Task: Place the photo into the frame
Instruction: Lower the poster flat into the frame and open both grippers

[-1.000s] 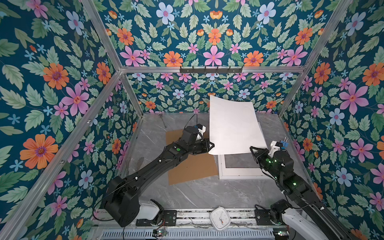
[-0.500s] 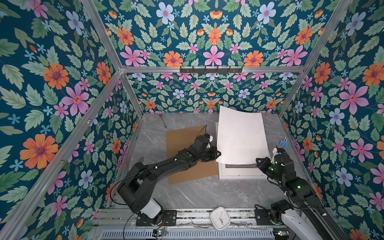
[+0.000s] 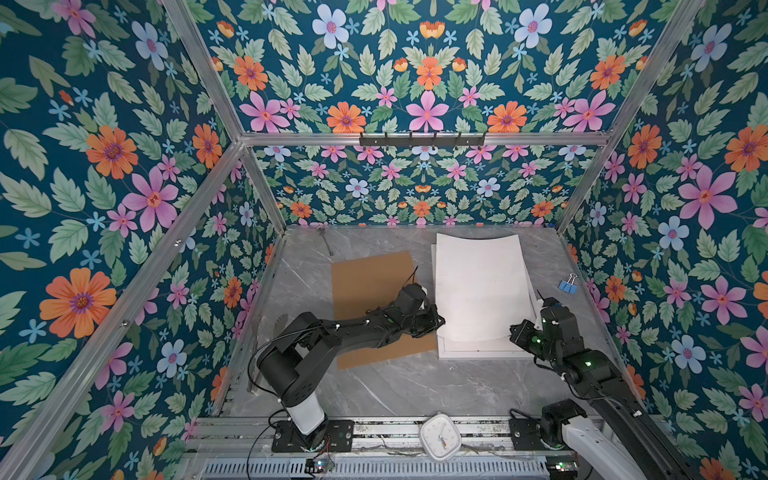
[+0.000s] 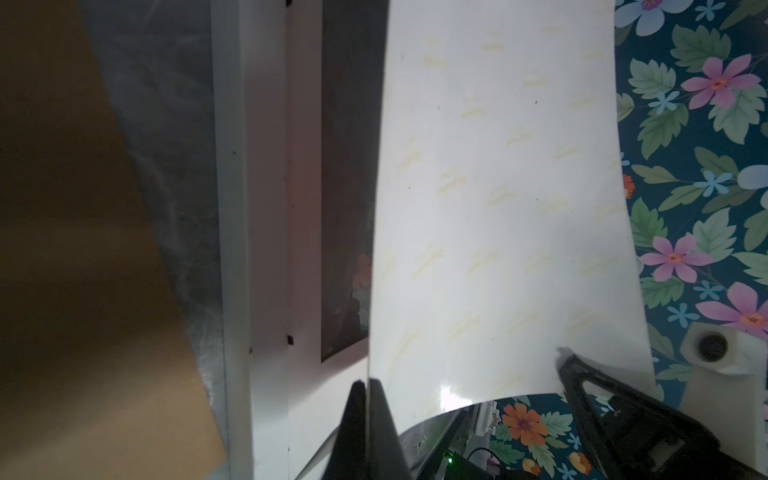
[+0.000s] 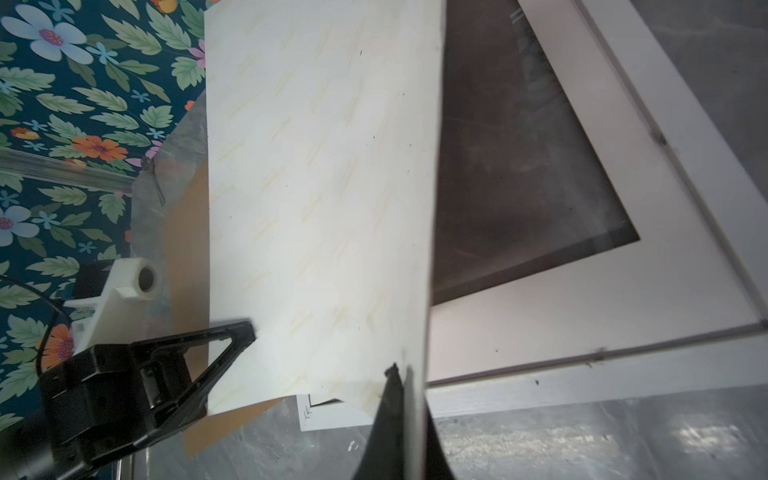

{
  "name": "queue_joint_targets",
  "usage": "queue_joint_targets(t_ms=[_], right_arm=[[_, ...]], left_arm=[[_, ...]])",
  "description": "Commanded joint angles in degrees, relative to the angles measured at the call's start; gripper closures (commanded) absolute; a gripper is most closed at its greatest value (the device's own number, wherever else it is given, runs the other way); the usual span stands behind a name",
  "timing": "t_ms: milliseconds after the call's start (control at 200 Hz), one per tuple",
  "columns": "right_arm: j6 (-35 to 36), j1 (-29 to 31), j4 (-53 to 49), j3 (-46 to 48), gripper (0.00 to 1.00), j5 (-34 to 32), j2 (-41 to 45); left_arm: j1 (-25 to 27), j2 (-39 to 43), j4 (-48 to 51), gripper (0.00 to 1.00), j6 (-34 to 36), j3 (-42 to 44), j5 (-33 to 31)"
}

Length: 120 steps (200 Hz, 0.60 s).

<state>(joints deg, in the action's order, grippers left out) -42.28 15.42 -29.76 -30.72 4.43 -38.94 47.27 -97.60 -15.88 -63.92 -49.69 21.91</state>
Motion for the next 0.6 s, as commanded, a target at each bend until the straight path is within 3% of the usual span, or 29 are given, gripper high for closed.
queue_joint_targets(t_ms=[0, 245, 405, 595], right_arm=[[1.4, -0.1, -0.5, 0.5, 0.97, -0.2, -0.4], [2.0, -0.6, 0.6, 1.0, 0.92, -1.2, -2.2], [2.2, -1.0, 0.8, 1.2, 0.76, -1.2, -3.2], [1.7, -1.9, 0.2, 1.8, 0.74, -1.4, -2.7]], left_arm=[[0.3, -0.9, -4.0, 1.00, -2.0, 0.4, -0.9], [1.1, -3.8, -7.0, 1.00, -4.6, 0.9, -0.4], [1.1, -3.9, -7.0, 1.00, -4.8, 1.2, -0.7], [1.1, -4.9, -8.3, 1.00, -5.0, 1.2, 0.0]])
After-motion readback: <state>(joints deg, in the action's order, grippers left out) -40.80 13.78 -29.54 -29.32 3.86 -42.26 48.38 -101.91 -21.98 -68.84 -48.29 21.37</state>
